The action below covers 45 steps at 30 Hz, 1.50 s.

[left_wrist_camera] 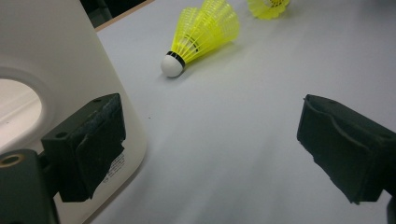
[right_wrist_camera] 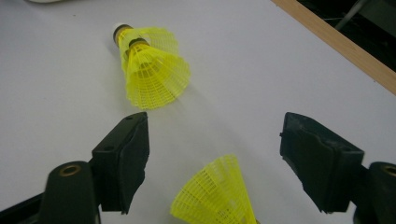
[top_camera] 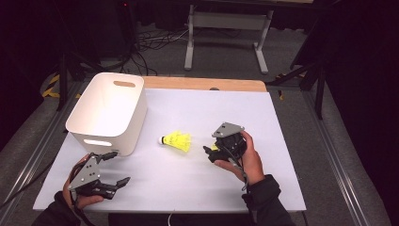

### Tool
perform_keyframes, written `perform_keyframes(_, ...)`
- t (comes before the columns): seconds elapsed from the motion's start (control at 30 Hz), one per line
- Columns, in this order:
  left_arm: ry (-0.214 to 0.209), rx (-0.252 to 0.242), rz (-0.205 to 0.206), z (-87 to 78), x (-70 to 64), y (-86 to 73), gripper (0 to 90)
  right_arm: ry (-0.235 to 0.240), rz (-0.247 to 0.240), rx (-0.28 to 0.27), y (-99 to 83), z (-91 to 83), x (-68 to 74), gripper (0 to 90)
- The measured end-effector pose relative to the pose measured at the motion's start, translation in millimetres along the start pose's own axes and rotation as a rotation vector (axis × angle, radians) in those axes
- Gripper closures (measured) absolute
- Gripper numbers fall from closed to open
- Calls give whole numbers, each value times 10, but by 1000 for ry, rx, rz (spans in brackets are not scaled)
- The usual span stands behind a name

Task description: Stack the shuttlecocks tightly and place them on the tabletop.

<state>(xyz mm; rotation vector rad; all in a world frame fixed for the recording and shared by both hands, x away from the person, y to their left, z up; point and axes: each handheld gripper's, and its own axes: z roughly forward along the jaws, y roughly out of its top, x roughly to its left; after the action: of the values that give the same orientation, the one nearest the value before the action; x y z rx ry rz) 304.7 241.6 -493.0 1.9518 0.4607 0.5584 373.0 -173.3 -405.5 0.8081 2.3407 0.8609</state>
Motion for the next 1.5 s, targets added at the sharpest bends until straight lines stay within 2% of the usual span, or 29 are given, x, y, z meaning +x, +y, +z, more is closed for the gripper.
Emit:
perform_keyframes(0.1,0,3,4,4,-3,2,87,-8,7,16,-43,27,8,248)
perform_keyframes(0.23,-2,5,2,9,-2,-1,87,-9,59,58,-155,162,20,267)
perform_keyframes(0.37,-3,7,5,15,-4,0,88,-22,55,77,-192,230,32,289)
perform_keyframes(0.53,-3,6,4,13,-1,-1,89,-20,70,92,-232,315,37,355)
perform_keyframes(0.7,-3,6,6,13,-1,-1,89,-28,69,108,-272,396,28,463)
perform_keyframes(0.77,-2,8,6,13,-1,-2,89,-28,69,107,-281,419,30,559)
perform_keyframes(0.83,-2,8,6,14,-1,-2,89,-29,65,102,-281,422,30,586)
perform_keyframes(0.97,-1,9,6,15,-1,-2,90,-48,57,91,-283,411,18,790)
perform_keyframes(1.0,0,10,5,14,0,-2,90,-48,57,91,-283,411,18,790)
perform_keyframes(1.03,1,10,5,14,0,-3,90,-49,56,92,-285,406,13,827)
perform_keyframes(1.27,2,11,7,14,2,-3,92,-71,30,92,-293,388,-7,892)
perform_keyframes(1.43,2,8,5,11,5,-2,92,-77,37,43,-277,327,-17,897)
perform_keyframes(1.47,2,9,5,12,5,-2,92,-70,41,14,-261,297,-17,897)
perform_keyframes(1.5,3,9,5,13,5,-2,92,-70,41,14,-261,297,-17,897)
